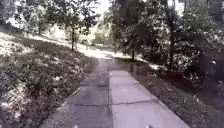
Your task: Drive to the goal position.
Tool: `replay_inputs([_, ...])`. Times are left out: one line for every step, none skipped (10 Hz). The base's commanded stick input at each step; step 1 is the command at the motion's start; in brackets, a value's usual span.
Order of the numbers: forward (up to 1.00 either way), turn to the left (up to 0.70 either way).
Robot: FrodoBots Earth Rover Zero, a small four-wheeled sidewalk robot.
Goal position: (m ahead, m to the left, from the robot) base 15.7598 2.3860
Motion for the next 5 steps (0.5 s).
replay_inputs([0.45,0.0])
replay_inputs([0.45,0.0])
replay_inputs([0.45,0.0])
replay_inputs([0.45,0.0])
replay_inputs([0.45,0.0])
